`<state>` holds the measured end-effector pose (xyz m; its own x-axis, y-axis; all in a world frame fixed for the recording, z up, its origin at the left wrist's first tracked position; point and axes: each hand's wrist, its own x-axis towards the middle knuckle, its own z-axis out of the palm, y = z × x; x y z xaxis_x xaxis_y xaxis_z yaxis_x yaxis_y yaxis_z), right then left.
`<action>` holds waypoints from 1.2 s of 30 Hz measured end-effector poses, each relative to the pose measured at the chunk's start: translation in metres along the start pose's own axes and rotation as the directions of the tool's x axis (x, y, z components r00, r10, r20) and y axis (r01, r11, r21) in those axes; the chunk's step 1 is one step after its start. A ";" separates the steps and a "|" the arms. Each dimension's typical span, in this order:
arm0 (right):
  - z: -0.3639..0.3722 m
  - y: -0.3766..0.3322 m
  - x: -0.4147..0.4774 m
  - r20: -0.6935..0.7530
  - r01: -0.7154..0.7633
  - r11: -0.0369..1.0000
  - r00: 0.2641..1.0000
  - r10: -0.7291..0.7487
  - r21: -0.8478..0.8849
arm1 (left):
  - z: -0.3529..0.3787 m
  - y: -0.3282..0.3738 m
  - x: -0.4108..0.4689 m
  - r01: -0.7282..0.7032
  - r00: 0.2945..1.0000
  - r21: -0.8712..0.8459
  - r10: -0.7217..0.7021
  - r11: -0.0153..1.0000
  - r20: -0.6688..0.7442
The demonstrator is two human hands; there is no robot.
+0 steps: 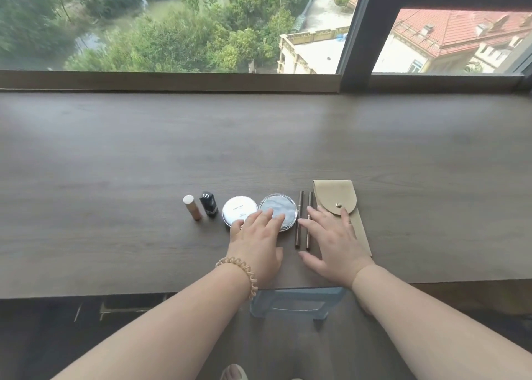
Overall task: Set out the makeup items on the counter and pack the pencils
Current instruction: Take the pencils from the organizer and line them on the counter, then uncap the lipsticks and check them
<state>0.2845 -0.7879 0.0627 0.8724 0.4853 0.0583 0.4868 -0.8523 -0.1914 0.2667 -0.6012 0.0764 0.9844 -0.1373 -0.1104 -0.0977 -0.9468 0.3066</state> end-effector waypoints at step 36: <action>-0.029 -0.168 0.125 -0.252 -0.250 0.833 0.876 0.411 0.493 | -0.103 -0.139 0.007 -0.053 0.973 -0.271 -0.012 0.961 -0.231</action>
<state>0.3125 -0.5895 0.1305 0.9754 0.0254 0.2191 0.1667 -0.7350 -0.6572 0.3020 -0.4409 0.1304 0.9927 -0.0554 0.1071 -0.1060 -0.8241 0.5565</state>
